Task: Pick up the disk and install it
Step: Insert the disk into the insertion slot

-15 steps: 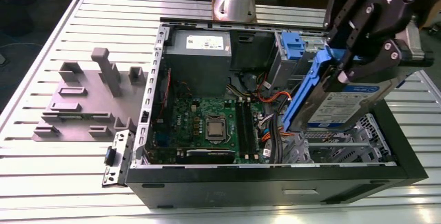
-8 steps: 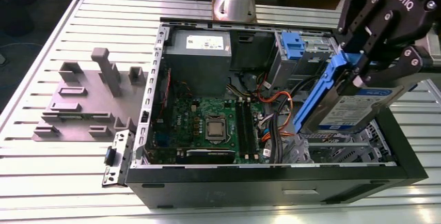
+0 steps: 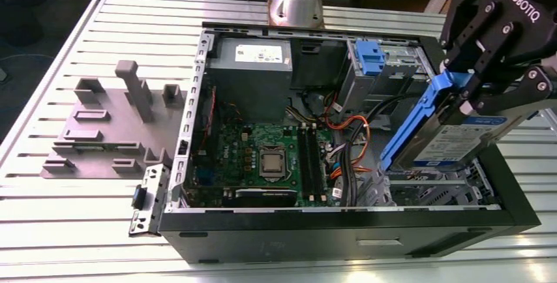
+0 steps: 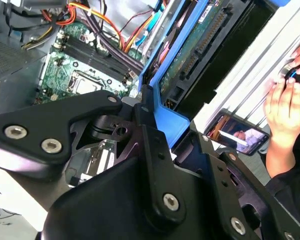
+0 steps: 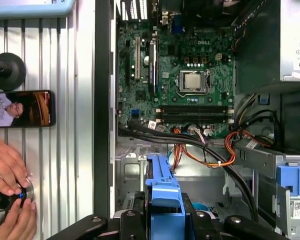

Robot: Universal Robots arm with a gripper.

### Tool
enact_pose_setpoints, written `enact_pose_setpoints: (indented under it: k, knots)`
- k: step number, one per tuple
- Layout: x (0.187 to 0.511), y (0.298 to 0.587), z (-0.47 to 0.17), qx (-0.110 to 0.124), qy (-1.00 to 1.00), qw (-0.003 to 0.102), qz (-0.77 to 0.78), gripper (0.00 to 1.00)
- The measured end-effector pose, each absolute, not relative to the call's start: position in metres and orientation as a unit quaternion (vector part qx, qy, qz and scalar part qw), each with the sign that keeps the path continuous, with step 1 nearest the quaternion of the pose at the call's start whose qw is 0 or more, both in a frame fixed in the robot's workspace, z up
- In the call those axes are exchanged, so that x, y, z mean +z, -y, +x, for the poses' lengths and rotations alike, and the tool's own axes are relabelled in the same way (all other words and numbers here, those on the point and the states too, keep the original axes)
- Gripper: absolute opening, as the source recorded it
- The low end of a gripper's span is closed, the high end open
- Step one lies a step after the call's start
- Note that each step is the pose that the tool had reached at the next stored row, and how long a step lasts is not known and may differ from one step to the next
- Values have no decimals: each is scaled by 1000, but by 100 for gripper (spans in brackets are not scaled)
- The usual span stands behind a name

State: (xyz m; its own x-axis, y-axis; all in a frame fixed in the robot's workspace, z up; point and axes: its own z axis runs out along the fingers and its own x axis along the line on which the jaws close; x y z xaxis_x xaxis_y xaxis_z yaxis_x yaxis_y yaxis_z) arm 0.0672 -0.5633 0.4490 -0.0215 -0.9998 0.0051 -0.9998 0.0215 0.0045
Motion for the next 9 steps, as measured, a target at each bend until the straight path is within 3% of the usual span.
enact_pose_setpoints:
  k: [9]
  knots:
    - [443,563,76,0,715,3,699,36]
